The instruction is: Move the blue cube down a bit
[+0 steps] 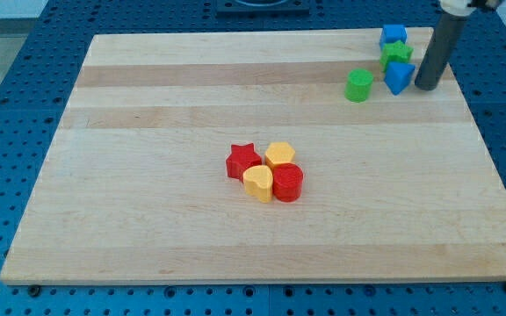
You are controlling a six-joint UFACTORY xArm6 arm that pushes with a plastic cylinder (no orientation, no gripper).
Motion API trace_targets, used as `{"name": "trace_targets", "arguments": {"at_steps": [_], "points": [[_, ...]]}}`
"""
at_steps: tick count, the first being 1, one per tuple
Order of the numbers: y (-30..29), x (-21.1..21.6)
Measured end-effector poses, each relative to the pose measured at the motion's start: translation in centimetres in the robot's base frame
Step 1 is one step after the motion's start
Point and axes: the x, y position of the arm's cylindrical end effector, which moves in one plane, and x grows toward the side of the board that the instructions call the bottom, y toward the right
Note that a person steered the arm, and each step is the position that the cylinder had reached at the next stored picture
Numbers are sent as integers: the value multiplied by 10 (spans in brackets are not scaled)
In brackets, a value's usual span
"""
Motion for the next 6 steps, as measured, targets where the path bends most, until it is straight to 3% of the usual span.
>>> {"name": "trace_targets", "arguments": {"at_steps": [2,4,6], "points": [[3,-36],[11,-110],[-19,-112]]}}
